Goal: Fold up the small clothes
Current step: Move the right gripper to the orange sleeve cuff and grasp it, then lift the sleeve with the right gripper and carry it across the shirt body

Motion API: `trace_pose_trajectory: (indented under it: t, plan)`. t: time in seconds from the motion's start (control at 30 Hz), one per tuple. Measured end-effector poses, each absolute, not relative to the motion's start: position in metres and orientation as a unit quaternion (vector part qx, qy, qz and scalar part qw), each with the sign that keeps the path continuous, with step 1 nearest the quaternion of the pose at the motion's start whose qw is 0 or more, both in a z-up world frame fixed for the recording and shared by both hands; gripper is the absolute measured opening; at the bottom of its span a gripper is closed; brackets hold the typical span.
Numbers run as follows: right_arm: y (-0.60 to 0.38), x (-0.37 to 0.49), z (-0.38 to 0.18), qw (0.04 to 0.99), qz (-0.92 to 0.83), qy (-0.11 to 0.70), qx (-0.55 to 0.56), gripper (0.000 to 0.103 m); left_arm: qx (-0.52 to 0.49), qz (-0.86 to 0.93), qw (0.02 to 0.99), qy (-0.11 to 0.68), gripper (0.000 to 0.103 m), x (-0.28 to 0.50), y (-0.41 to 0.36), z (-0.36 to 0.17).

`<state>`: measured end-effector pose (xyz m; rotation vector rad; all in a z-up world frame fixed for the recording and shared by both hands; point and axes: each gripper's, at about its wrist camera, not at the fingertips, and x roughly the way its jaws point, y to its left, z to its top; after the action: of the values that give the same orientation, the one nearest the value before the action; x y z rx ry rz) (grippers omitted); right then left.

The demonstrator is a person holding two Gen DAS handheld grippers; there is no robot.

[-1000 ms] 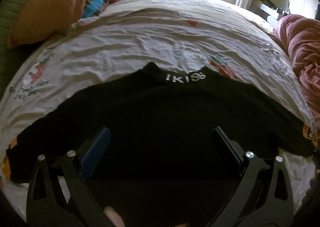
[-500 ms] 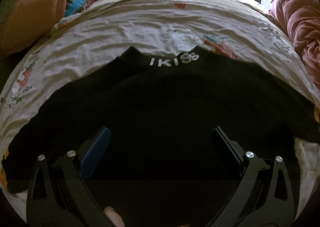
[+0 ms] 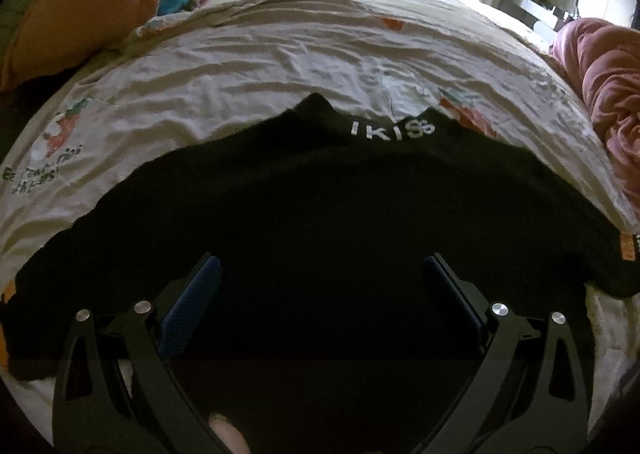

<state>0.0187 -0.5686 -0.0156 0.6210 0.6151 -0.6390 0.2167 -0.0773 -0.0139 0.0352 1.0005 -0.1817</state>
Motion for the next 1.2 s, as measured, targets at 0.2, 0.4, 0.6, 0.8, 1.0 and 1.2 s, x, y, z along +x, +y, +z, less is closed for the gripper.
trace_pose_trajectory:
  t: [0.2, 0.4, 0.6, 0.8, 1.0, 1.2]
  plan:
    - [-0.537, 0.027, 0.019, 0.886, -0.266, 0.267, 0.269, 0.015, 0.001, -0.09, 0.879, 0.468, 0.095, 0.213, -0.062, -0.003]
    - [-0.495, 0.04, 0.05, 0.91, -0.219, 0.25, 0.247, 0.015, -0.03, -0.091, 0.881, 0.463, 0.095, 0.214, -0.043, 0.006]
    - [-0.448, 0.056, 0.074, 0.927, -0.169, 0.242, 0.231, 0.015, -0.057, -0.091, 0.886, 0.45, 0.095, 0.209, -0.02, 0.021]
    - [-0.4, 0.073, 0.091, 0.94, -0.128, 0.24, 0.206, 0.015, -0.081, -0.09, 0.886, 0.448, 0.095, 0.209, -0.001, 0.027]
    - [-0.355, 0.086, 0.093, 0.946, -0.09, 0.247, 0.189, 0.015, -0.109, -0.098, 0.882, 0.447, 0.095, 0.209, 0.018, 0.03]
    - [-0.308, 0.1, 0.09, 0.95, -0.048, 0.255, 0.174, 0.015, -0.143, -0.099, 0.874, 0.453, 0.095, 0.211, 0.04, 0.028]
